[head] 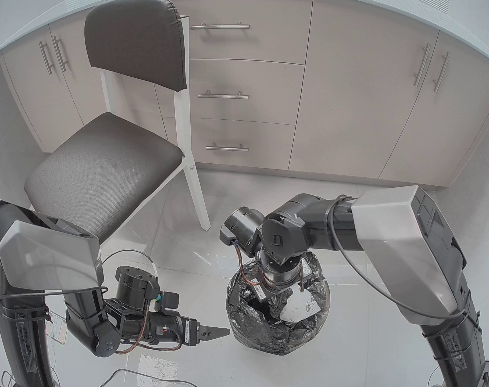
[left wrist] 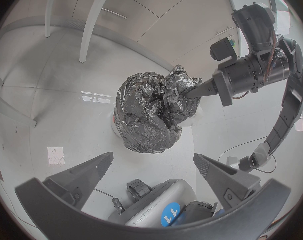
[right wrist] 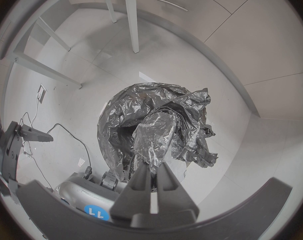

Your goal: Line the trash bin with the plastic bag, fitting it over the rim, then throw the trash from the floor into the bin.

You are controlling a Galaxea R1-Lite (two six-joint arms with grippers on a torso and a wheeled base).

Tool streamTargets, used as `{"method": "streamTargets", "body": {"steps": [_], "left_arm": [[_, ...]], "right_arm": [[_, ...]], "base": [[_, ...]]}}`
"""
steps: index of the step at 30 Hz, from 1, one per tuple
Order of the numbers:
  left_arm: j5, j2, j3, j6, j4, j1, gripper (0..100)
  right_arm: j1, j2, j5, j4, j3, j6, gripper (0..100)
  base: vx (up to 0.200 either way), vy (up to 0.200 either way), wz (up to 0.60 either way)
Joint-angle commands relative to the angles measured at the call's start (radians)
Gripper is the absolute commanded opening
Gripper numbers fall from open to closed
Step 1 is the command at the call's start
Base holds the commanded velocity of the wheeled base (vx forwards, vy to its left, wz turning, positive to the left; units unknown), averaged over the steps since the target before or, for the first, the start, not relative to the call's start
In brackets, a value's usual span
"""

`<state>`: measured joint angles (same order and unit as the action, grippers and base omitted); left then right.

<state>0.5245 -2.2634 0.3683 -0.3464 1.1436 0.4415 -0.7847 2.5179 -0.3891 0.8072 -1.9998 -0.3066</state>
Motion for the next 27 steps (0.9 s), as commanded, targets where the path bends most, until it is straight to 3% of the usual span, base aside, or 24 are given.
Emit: {"method": "streamTargets", "body": {"steps": [1,19,20,27], "left_arm": [[0.000,-0.001,0.000,0.000,0.001,0.000,100],[0.000,-0.001,0.000,0.000,0.001,0.000,100],[0.000,-0.001,0.000,0.000,0.001,0.000,100],[0.000,-0.001,0.000,0.000,0.001,0.000,100]], "right_arm": [[-0.007,0.022,-0.016,-0.020,0.000,0.001,0],[-0.010,0.024,-0.028,-0.030,0.000,0.020,0],[-0.010,0.025,-0.030,-0.030,0.000,0.020,100],[-0.010,0.027,-0.030,-0.033,0.000,0.015,100]], "base": [[0.000,0.000,0.00],[0.000,0.000,0.00],[0.000,0.000,0.00],[0.000,0.000,0.00]]}}
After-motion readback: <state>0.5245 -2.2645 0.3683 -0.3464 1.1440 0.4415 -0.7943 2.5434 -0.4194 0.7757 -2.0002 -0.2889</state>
